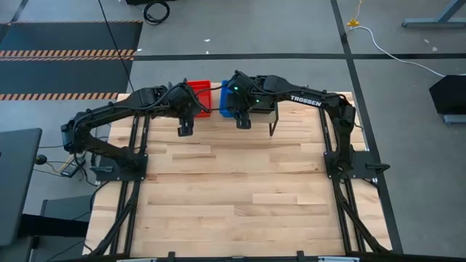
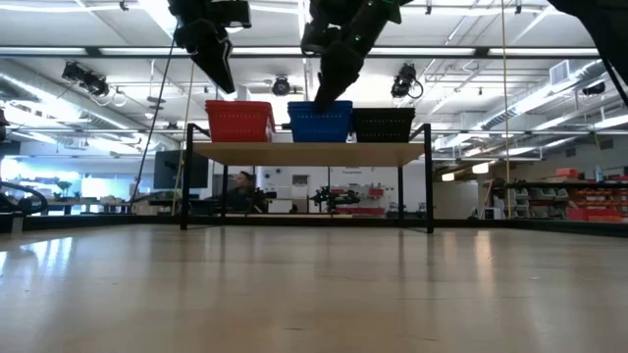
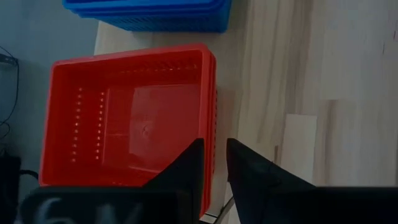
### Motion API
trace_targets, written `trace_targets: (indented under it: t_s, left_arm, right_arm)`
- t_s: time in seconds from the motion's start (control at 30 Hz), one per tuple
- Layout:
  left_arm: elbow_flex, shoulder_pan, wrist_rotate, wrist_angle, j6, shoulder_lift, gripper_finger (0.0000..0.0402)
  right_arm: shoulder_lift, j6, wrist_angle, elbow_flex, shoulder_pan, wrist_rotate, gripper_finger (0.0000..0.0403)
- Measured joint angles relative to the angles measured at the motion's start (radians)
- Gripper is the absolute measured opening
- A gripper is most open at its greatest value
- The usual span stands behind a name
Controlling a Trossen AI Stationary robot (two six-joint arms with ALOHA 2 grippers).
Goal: Stack baskets on shelf by color
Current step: Adjust the bins on the shelf
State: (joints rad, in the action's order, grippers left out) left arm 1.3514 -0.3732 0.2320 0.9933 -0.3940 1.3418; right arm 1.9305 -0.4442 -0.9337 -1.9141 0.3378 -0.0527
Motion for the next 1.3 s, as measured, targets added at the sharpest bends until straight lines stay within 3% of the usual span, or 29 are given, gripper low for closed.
trace_targets:
  t_s: [0.9, 1.3]
  left_arm:
    - [0.0, 0.0, 0.0, 0.018, 0.016, 0.0, 0.0065]
    - [0.0, 0.0, 0.0, 0.018, 0.017, 0.0, 0.0062]
  right_arm:
    - [0.0, -0.031, 0.028, 0.0, -0.002, -0.056, 0.0047]
    - [0.0, -0.048, 0.039, 0.0, -0.002, -0.075, 0.003]
